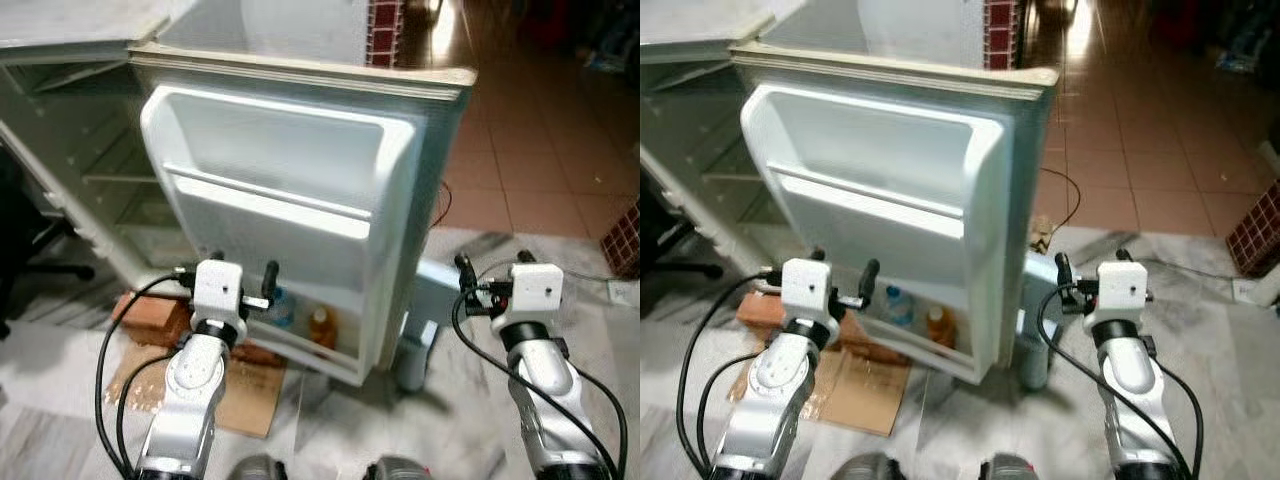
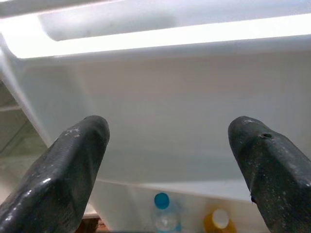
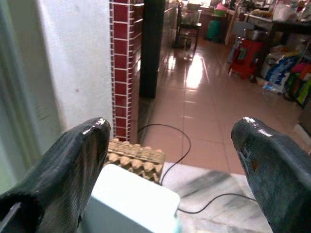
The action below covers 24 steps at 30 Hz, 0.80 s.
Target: Restocking fridge
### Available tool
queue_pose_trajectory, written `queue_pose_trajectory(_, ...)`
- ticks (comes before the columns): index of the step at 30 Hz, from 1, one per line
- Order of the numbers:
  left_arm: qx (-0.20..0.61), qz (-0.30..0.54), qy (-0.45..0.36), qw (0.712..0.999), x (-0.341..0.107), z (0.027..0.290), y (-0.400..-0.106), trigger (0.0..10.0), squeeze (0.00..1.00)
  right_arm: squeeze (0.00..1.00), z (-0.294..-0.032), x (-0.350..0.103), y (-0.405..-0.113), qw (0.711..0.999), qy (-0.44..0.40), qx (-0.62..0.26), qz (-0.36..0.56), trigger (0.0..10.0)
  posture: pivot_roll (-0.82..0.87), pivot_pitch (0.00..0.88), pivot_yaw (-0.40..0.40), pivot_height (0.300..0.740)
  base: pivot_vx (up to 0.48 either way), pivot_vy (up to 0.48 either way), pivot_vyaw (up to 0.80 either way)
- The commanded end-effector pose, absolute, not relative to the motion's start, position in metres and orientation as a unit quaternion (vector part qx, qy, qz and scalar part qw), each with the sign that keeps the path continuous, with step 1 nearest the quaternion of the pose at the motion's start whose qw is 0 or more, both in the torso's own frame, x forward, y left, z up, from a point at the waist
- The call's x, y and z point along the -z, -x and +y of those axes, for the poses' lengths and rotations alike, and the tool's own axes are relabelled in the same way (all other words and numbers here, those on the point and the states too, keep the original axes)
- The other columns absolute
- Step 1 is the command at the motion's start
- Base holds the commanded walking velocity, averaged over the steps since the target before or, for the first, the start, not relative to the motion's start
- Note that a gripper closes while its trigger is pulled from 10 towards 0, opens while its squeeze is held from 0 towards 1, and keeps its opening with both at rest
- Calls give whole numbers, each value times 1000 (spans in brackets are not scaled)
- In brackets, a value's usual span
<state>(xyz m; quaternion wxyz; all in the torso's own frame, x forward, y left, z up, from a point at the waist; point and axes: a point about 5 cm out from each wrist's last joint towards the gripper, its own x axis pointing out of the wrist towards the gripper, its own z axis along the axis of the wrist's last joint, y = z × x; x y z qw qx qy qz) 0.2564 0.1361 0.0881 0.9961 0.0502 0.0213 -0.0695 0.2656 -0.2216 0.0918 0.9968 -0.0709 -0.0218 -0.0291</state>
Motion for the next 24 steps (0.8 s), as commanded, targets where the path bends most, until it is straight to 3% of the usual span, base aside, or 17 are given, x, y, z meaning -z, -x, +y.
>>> queue_pose_trajectory(1,45,36,-61,996,-83,147,-251,10000,0,0,-215,-97,-272,997,71,26,-28,10000,-47,52,83,740,0,0,0)
queue_pose_trajectory(3,29,43,-60,997,-81,151,-251,10000,0,0,-212,-102,-278,997,63,31,-36,10000,-48,48,86,740,0,0,0)
queue_pose_trajectory(12,4,50,-60,997,-79,157,-252,10000,0,0,-202,-106,-291,997,56,25,-43,10000,-30,34,79,740,0,0,800)
queue_pose_trajectory(24,84,81,-49,992,-71,148,-248,10000,0,0,-191,-115,-318,996,63,38,-49,10000,-13,33,81,740,0,0,788)
